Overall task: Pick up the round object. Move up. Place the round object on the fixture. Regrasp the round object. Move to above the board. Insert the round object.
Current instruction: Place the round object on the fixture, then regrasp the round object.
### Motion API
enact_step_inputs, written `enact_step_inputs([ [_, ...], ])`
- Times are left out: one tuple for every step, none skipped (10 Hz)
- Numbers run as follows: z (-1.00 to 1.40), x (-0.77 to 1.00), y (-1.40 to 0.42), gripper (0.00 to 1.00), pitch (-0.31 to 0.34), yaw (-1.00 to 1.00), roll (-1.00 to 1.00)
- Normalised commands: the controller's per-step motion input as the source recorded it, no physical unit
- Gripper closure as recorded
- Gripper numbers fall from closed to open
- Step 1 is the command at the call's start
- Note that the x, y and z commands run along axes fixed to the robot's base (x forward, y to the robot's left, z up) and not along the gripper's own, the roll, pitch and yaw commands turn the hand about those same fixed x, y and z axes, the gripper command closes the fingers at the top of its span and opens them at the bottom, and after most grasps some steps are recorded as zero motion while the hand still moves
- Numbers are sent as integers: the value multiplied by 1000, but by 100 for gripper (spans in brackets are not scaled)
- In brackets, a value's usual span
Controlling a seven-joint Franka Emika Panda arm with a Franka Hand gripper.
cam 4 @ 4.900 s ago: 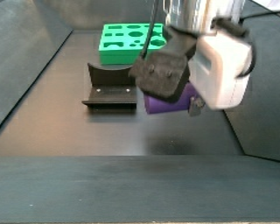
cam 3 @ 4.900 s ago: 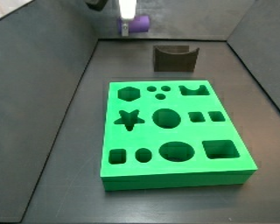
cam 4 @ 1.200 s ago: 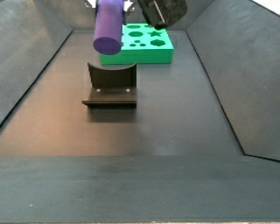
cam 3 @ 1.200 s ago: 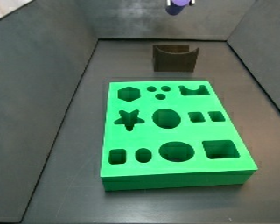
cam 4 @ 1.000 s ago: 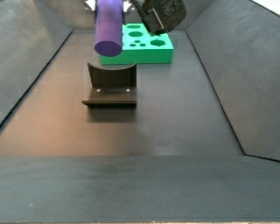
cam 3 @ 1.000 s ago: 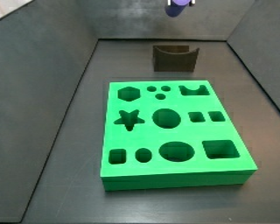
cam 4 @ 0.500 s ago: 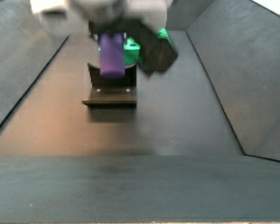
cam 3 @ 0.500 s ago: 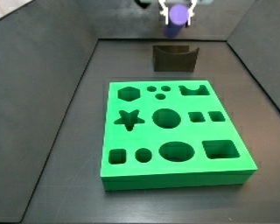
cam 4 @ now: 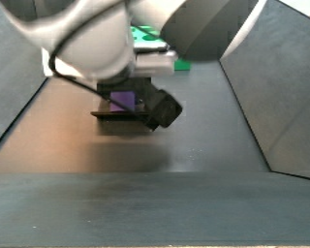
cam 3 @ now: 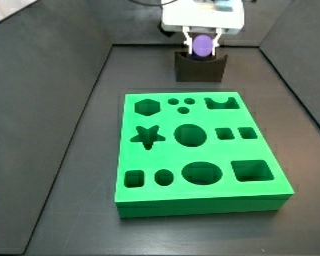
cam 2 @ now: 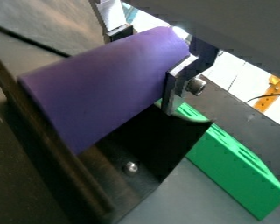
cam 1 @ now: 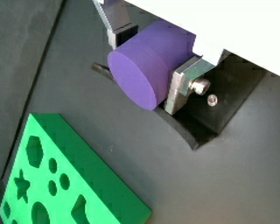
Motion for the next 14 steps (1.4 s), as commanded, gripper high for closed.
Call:
enact_step_inputs([
  [-387, 82, 135, 100, -102, -99, -103],
  [-387, 82, 135, 100, -102, -99, -103],
  [-382, 76, 157, 100, -109, -92, -99],
  [-376, 78, 159, 100, -110, -89, -100],
  [-373, 78, 158, 100, -110, -64, -99],
  [-167, 0, -500, 100, 0, 0, 0],
  [0, 0, 0, 0, 0, 0, 0],
  [1000, 0, 0, 0, -6, -70, 19],
  [1000, -10, 2, 0, -2, -60, 27],
  [1000, -21, 12, 0, -10, -38, 37],
  [1000, -28, 12, 0, -12, -28, 33],
  [1000, -40, 12, 0, -10, -10, 37],
  [925, -43, 11, 0, -9, -3, 37],
  [686, -41, 11, 0, -2, 5, 36],
])
